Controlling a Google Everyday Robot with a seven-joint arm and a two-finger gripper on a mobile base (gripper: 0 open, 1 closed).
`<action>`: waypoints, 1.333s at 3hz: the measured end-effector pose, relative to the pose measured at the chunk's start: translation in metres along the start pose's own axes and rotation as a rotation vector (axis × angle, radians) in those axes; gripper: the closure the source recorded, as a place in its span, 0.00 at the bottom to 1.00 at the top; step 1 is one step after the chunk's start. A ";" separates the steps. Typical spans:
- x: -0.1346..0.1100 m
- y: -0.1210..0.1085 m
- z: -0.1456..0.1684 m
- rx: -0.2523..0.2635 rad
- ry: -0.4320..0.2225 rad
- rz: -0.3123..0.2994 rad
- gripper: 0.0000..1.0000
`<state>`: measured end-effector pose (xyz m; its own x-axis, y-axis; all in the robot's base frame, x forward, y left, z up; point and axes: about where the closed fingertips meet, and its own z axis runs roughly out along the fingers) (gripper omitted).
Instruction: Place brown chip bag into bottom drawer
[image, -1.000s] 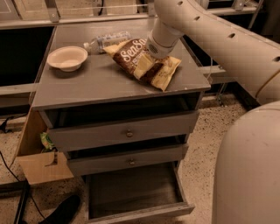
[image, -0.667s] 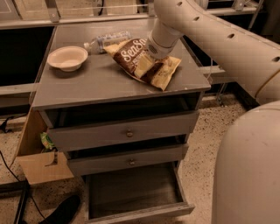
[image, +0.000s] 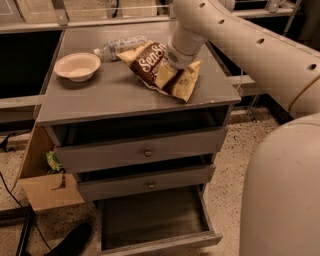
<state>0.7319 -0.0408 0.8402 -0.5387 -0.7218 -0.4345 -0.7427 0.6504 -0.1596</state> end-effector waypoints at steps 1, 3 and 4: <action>0.001 0.000 -0.002 -0.003 0.012 0.000 1.00; -0.005 0.008 -0.050 -0.039 0.069 -0.041 1.00; -0.015 0.006 -0.088 -0.046 0.053 -0.059 1.00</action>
Offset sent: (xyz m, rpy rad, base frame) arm -0.0278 -0.0043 0.0346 -0.0572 0.0672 0.0573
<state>0.7007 -0.0466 0.9242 -0.5125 -0.7711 -0.3778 -0.7909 0.5953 -0.1420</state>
